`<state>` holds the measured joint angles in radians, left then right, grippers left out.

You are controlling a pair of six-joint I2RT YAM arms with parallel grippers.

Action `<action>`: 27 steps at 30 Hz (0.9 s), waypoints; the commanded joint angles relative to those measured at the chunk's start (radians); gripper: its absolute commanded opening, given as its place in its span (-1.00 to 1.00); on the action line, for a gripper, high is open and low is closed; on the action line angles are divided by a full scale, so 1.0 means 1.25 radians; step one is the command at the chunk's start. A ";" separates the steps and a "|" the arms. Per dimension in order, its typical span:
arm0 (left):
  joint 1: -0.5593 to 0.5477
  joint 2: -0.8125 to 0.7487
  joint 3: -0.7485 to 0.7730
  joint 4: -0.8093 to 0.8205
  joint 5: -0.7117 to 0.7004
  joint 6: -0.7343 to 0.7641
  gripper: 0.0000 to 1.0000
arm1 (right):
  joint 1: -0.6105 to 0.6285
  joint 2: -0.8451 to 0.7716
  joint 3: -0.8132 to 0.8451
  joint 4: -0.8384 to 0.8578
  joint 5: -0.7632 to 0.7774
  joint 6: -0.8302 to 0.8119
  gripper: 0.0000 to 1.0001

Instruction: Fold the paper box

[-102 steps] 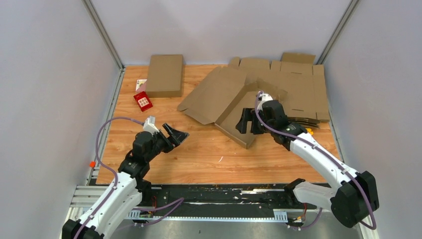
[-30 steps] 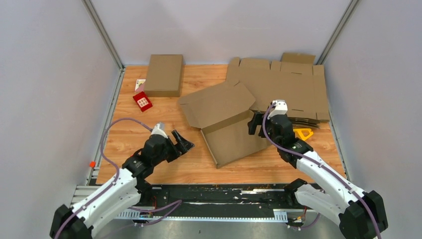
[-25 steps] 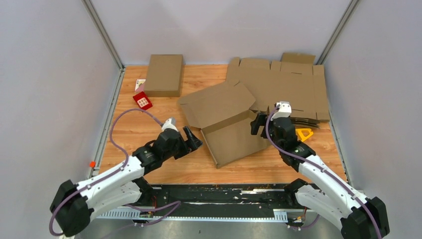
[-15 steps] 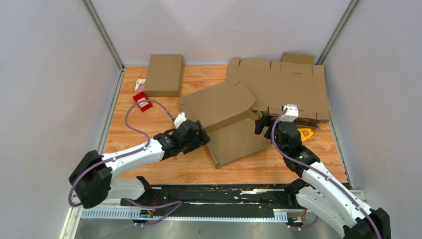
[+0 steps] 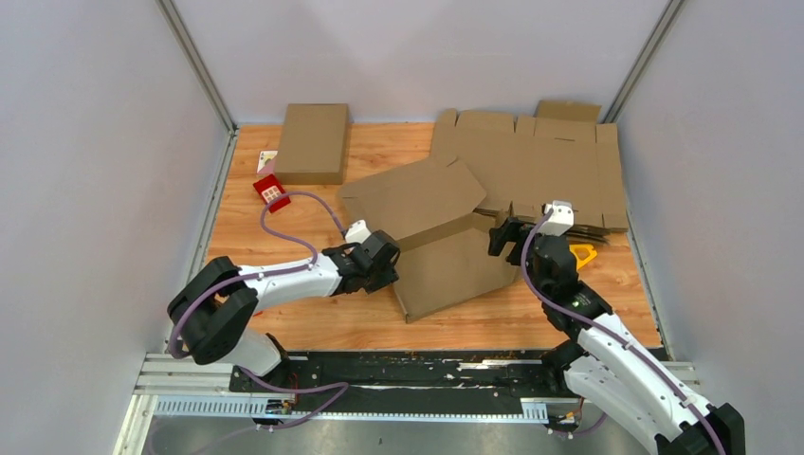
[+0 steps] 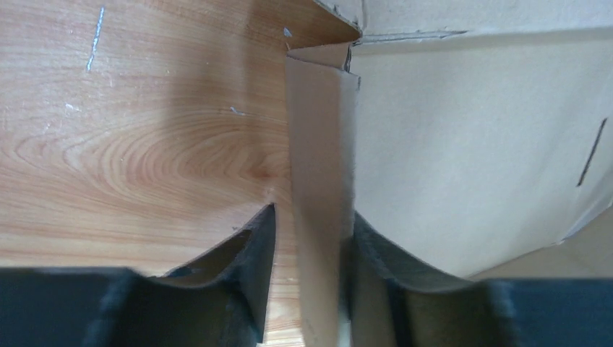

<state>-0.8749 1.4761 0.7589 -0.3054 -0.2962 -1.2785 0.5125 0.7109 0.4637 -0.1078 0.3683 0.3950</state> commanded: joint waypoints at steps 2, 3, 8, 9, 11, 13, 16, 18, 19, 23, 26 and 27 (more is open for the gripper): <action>-0.004 -0.020 0.038 -0.016 -0.044 0.007 -0.43 | -0.002 -0.020 -0.012 0.040 0.017 0.017 0.74; -0.004 -0.031 0.045 -0.036 -0.063 0.009 -0.52 | -0.001 -0.020 -0.013 0.039 0.018 0.018 0.74; -0.002 -0.120 0.085 -0.131 -0.169 0.028 -0.87 | -0.002 -0.021 -0.011 0.037 0.020 0.018 0.74; 0.001 -0.141 0.091 -0.145 -0.186 0.037 -0.91 | -0.003 -0.022 -0.011 0.035 0.021 0.019 0.74; 0.013 -0.185 0.105 -0.175 -0.211 0.058 -0.99 | -0.002 -0.029 -0.012 0.032 0.023 0.018 0.74; 0.035 -0.239 0.111 -0.195 -0.214 0.102 -1.00 | -0.002 -0.037 -0.013 0.032 0.027 0.017 0.74; 0.068 -0.310 0.111 -0.215 -0.203 0.167 -1.00 | -0.002 -0.054 -0.019 0.034 0.029 0.017 0.73; 0.086 -0.357 0.111 -0.248 -0.207 0.213 -1.00 | -0.002 -0.067 -0.023 0.035 0.032 0.017 0.73; 0.092 -0.378 0.110 -0.265 -0.213 0.238 -1.00 | -0.002 -0.074 -0.026 0.036 0.033 0.018 0.72; 0.102 -0.454 0.100 -0.330 -0.211 0.354 -1.00 | -0.003 -0.089 -0.038 0.047 0.032 0.017 0.71; 0.104 -0.501 0.072 -0.358 -0.180 0.438 -1.00 | -0.003 -0.081 -0.038 0.054 0.023 0.016 0.70; 0.106 -0.515 0.051 -0.368 -0.181 0.448 -1.00 | -0.003 -0.075 -0.037 0.056 0.019 0.015 0.70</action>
<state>-0.7498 0.8948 0.8608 -0.7071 -0.5251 -0.8700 0.5125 0.6098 0.4225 -0.0887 0.3893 0.3992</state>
